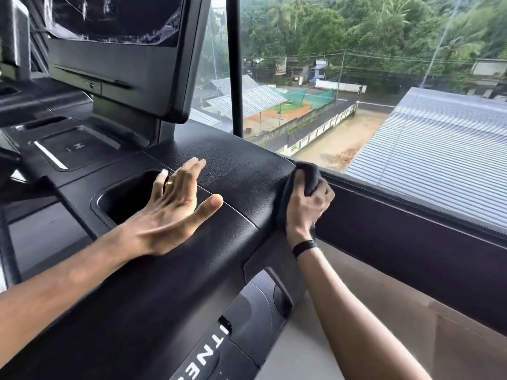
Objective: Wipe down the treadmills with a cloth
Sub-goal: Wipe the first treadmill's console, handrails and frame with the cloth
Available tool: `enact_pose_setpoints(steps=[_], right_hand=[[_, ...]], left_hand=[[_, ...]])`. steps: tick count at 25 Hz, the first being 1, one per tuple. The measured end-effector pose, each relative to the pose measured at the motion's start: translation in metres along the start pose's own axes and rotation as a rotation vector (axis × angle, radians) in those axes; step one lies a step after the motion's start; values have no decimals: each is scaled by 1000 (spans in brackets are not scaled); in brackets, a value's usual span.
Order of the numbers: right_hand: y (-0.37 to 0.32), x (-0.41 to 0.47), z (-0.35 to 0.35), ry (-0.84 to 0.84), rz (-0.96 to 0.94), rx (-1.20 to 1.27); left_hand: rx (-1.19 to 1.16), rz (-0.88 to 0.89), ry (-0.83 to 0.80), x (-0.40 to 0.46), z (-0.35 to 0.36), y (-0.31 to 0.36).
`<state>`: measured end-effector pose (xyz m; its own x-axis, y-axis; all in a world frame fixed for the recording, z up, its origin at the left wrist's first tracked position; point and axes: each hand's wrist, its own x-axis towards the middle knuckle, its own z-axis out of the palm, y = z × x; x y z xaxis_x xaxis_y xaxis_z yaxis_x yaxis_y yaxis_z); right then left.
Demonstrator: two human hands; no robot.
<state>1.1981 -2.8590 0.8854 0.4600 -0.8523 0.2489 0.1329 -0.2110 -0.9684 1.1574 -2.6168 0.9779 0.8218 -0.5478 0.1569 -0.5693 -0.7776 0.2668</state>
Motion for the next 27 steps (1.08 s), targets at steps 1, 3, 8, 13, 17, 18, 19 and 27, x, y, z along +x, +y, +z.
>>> enact_pose_setpoints(steps=[1,3,8,13,17,18,19,27], right_hand=[[14,13,-1,4,132,20],[28,12,-14,-9,466,51],[-15,-99,-28,-41,155,-47],[-76,4,27,-409,-407,-726],[-116,-17,92,-653,-652,-881],[-124,-40,94,-752,-768,-867],[-130,-63,88,-850,-890,-847],[-104,-43,32,-860,-874,-637]], left_hand=[[-5,0,3,1,0,0],[3,3,8,0,1,0],[7,14,20,-1,2,2],[0,-51,191,0,6,-1],[-45,-133,345,3,5,-1],[-65,-136,402,3,3,0],[-81,-134,462,1,1,0],[-81,-209,563,-20,-26,-77]])
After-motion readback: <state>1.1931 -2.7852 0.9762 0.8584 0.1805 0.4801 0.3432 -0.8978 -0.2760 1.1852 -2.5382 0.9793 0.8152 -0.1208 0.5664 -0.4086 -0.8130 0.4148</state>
